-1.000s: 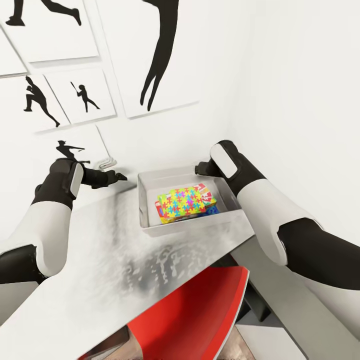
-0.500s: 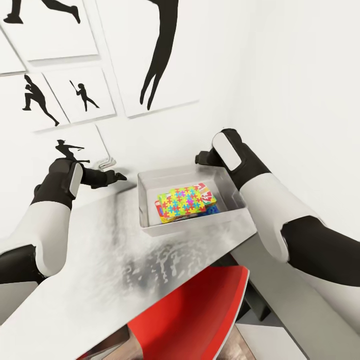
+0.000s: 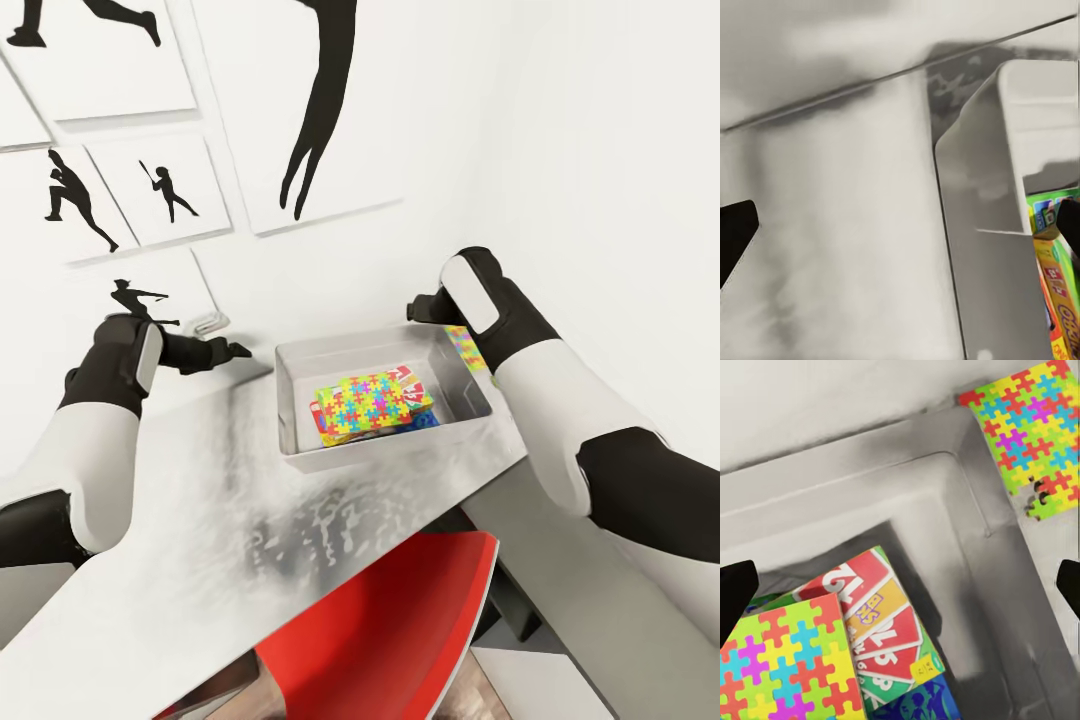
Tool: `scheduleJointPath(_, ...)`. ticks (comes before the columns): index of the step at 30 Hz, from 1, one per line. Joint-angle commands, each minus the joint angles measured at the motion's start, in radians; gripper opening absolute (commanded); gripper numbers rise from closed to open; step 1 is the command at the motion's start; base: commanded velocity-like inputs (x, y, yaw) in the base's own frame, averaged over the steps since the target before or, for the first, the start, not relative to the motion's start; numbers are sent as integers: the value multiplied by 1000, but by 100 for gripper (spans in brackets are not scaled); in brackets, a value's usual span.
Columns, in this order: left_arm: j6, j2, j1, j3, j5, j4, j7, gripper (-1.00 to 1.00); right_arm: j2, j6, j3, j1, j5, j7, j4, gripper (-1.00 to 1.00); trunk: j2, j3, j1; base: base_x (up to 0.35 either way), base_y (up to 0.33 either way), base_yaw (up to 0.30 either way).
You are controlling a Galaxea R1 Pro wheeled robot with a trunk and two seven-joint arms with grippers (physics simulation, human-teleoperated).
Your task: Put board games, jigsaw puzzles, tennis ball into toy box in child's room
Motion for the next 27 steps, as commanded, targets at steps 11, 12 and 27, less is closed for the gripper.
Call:
scheduleJointPath(11,3,-1,-1,7,-9,-39,-10,100,-40,2,4,2,-9,-9,0,100,-2,-2,1,0,0,0)
scheduleJointPath(12,3,-1,-1,7,-9,-39,-11,100,-42,2,4,3,-9,-9,1,100,-2,-2,1,0,0,0)
scheduleJointPath(27,3,-5,-1,5,-9,-84,-186,100,-67,-1,7,11,-11,-4,6,100,-2,-2,1,0,0,0)
